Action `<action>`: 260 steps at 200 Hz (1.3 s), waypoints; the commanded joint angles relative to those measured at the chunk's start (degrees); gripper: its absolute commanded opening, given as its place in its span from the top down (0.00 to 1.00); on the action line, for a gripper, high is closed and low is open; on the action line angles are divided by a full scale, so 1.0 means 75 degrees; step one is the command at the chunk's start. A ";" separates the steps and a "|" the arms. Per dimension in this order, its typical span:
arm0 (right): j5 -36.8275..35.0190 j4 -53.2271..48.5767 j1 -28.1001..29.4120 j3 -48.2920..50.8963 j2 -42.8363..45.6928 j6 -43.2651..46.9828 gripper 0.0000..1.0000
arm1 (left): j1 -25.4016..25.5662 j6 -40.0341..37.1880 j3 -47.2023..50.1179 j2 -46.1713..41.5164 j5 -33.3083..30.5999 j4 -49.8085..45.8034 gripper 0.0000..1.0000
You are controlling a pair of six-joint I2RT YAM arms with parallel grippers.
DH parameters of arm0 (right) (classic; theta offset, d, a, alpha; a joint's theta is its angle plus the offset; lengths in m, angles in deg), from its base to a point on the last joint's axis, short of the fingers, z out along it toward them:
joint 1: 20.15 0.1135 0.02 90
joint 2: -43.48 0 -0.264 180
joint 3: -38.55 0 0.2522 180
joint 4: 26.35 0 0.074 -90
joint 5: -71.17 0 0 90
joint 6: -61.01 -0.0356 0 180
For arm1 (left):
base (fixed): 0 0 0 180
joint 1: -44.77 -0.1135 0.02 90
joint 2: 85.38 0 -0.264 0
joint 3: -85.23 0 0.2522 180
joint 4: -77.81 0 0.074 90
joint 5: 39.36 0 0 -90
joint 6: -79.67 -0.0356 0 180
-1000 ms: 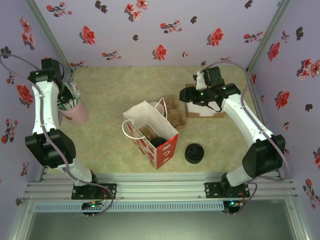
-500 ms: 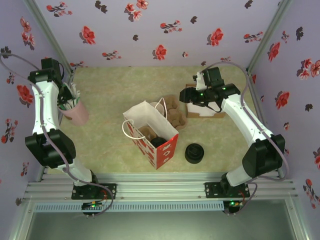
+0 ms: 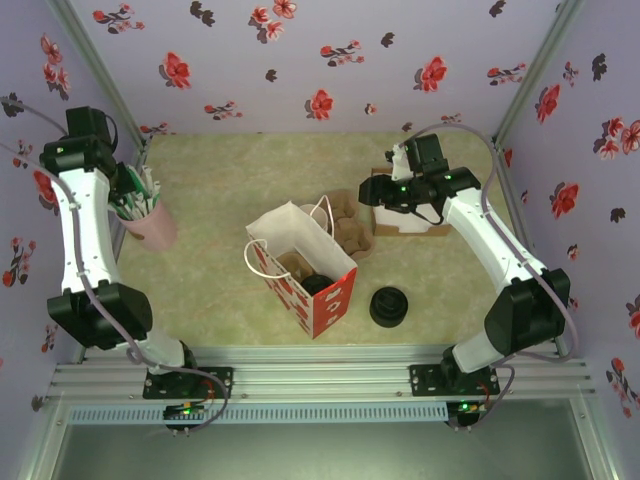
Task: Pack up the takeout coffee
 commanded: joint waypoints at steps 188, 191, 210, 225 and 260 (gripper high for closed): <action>-0.0752 -0.0589 0.0088 -0.0416 0.0720 -0.0270 0.11 | 0.0572 0.0477 -0.3557 -0.1200 0.2435 -0.0602 1.00; -0.0764 -0.0592 0.0088 -0.0414 0.0733 -0.0285 0.11 | 0.0605 0.0496 -0.3571 -0.1189 0.2619 -0.0580 1.00; -0.0846 -0.0651 0.0100 -0.0416 0.0803 -0.0318 0.10 | 0.0858 0.0647 -0.3603 -0.1130 0.3752 -0.0461 1.00; -0.0960 -0.0732 0.0110 -0.0430 0.0867 -0.0321 0.11 | 0.1170 0.0720 -0.3568 -0.1140 0.4523 -0.0321 1.00; -0.1230 -0.0994 0.0112 -0.0521 0.1027 -0.0334 0.10 | 0.1866 0.0759 -0.3490 -0.1246 0.5898 -0.0190 1.00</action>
